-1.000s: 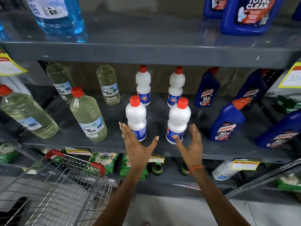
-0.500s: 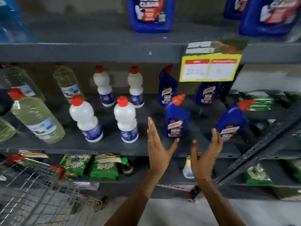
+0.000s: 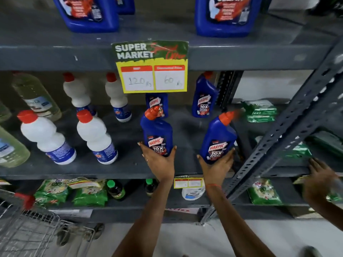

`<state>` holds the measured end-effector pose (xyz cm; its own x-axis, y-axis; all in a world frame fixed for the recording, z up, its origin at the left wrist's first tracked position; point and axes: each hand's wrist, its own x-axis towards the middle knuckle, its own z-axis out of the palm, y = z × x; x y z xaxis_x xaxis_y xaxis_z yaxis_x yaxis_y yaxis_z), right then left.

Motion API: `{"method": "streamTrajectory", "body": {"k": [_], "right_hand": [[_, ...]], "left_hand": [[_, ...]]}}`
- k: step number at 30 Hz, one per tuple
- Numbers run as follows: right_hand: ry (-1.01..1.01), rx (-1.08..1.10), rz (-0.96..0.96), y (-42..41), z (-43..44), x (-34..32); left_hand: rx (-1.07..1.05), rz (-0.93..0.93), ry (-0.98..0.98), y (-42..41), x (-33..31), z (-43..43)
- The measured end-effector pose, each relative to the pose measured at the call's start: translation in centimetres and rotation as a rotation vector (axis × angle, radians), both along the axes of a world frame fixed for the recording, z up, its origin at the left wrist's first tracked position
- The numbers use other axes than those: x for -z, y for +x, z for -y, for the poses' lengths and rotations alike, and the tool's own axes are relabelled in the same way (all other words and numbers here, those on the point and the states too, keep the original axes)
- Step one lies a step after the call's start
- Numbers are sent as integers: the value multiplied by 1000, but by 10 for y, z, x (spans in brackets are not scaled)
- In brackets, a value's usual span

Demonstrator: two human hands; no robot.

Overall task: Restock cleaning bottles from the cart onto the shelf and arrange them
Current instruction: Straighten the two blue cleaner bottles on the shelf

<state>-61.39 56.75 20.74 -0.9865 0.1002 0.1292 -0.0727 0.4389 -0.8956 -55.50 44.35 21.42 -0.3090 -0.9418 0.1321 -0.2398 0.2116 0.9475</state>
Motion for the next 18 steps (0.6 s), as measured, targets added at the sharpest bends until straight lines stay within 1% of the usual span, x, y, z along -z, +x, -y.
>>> {"method": "streamTrajectory", "body": {"k": [7, 18], "right_hand": [[12, 30, -14, -6, 3, 5], [1, 68, -18, -6, 6, 9]], "left_hand": [[-109, 43, 0, -9, -4, 0], [-97, 87, -52, 11, -3, -7]]}}
